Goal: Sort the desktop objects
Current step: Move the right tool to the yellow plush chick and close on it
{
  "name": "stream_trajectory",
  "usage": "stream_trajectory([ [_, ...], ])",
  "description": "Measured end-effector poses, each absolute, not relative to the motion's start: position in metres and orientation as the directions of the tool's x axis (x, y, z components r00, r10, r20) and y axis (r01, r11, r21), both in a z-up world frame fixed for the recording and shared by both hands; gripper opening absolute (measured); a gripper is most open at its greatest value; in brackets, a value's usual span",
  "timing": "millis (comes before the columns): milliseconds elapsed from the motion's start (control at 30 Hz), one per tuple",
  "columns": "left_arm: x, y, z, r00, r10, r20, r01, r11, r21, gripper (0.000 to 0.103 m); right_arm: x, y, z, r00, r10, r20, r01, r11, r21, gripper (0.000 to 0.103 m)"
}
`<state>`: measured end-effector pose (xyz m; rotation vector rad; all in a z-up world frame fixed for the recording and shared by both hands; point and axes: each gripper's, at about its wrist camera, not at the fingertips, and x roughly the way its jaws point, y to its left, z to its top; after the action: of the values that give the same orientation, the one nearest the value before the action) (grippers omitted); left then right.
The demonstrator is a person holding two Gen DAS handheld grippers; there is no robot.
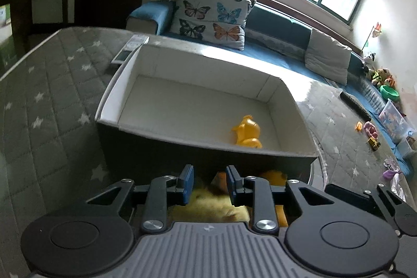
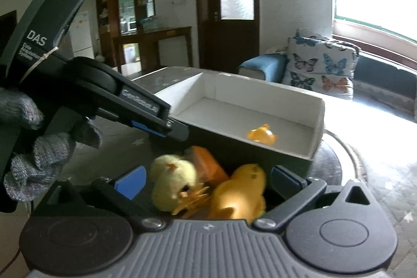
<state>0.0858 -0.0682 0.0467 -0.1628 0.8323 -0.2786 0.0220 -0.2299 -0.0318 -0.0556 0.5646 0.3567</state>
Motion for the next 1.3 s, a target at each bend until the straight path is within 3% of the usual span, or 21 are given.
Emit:
stream_trajectory([
  [633,0.082,-0.042,0.034,0.619,-0.303,-0.724,0.145,0.951,-0.274,0.030,0.032,-0.184,-0.056,0.690,0.417,-0.592,-0.483,0.874,0.054,0.103],
  [967,0.089,-0.040,0.028,0.596,-0.307,-0.742,0.143,0.950,-0.278,0.030,0.036,-0.166,-0.064,0.691,0.346,-0.635,-0.477,0.878,-0.041,0.103],
  [1300,0.093,-0.038,0.027,0.589,-0.327,-0.739,0.138,0.942,-0.307,0.030,0.018,-0.158,-0.058,0.649,0.427,-0.630,-0.546,0.838,0.005,0.103],
])
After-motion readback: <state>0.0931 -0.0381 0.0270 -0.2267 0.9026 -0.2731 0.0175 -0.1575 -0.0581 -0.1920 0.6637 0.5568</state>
